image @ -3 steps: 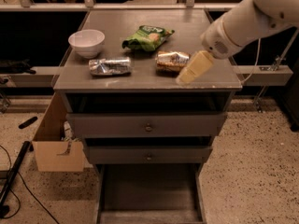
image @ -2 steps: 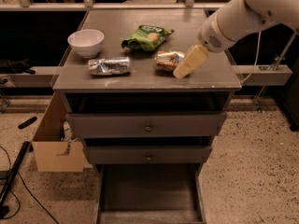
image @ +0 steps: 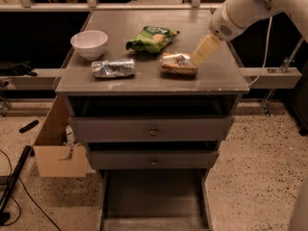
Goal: Place orange can into bottom drawer
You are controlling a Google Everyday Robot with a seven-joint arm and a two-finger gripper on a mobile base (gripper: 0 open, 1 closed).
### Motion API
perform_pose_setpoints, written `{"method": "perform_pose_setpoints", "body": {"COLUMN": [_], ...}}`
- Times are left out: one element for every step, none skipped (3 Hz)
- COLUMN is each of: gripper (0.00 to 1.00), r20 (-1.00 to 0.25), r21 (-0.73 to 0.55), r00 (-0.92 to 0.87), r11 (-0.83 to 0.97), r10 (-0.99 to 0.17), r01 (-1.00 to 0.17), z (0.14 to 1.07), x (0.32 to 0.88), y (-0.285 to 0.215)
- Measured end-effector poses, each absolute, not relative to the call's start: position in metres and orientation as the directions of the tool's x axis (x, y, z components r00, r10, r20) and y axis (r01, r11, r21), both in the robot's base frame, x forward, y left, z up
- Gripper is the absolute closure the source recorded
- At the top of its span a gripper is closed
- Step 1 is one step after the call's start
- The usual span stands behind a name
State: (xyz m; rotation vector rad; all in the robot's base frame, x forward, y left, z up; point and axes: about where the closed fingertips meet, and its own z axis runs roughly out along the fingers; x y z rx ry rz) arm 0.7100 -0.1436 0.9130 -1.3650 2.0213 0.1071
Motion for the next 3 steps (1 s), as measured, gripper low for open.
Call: {"method": "perform_pose_setpoints", "body": {"gripper": [0.00,0.00,0.00], "r20": [-0.563,-0.577,-0.584], "r21": [-0.284,-0.253,-0.232], "r00": [-0.186,-0.143,-0.115], "r11": [0.400,0.343,0.302], "r10": [-0.805,-0.804,-0.803], "r01": [-0.871,-0.905,-0.925], "z": [0.899,0.883,0.874], "x": [0.722,0.728,0.733], "y": [-0.145,-0.134,-0.120]}}
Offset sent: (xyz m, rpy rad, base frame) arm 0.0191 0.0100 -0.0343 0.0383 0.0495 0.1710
